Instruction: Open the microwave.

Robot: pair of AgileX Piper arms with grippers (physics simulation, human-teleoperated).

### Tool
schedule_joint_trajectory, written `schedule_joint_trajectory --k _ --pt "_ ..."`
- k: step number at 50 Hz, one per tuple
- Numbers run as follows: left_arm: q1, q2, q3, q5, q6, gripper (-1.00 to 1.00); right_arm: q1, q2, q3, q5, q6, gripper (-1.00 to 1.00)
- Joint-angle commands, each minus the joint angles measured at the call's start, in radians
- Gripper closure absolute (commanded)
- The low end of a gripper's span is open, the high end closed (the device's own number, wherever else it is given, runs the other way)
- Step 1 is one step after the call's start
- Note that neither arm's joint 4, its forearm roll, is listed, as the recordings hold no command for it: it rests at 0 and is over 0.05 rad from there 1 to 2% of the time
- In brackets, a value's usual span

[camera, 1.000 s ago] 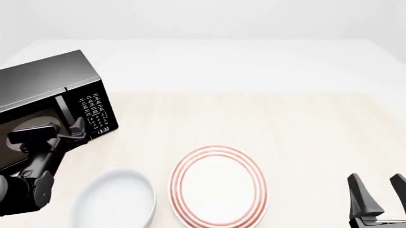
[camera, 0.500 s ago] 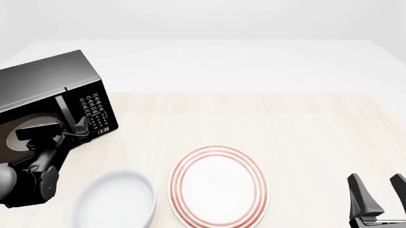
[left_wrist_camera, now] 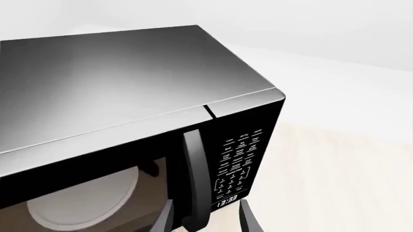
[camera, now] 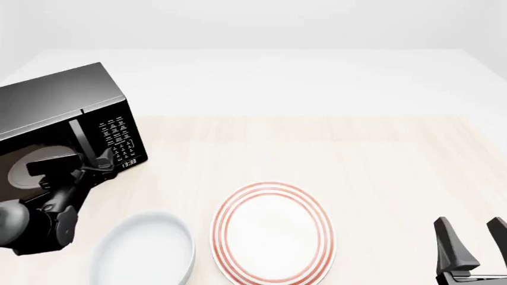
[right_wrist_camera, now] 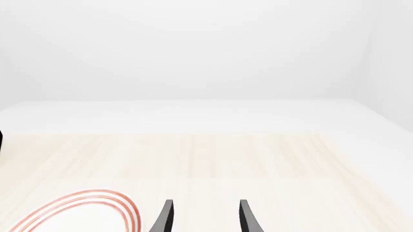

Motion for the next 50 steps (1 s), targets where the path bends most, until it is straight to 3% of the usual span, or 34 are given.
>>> schedule_joint_trajectory --k 1,39,40,50 --pt "0.0 0.02 -0.014 0.006 -0.008 -1.0 0.0 0.0 0.0 0.0 0.0 -1.0" --pt "-0.001 0.044 -0.04 0.017 -0.017 -1.0 0.0 0.0 0.0 0.0 0.0 -1.0" --pt "-0.001 0.046 -0.042 0.02 -0.016 1.0 0.0 0.0 0.0 0.0 0.0 -1.0" --pt "0.007 0.054 -0.041 0.015 -0.018 1.0 0.0 0.0 0.0 0.0 0.0 -1.0"
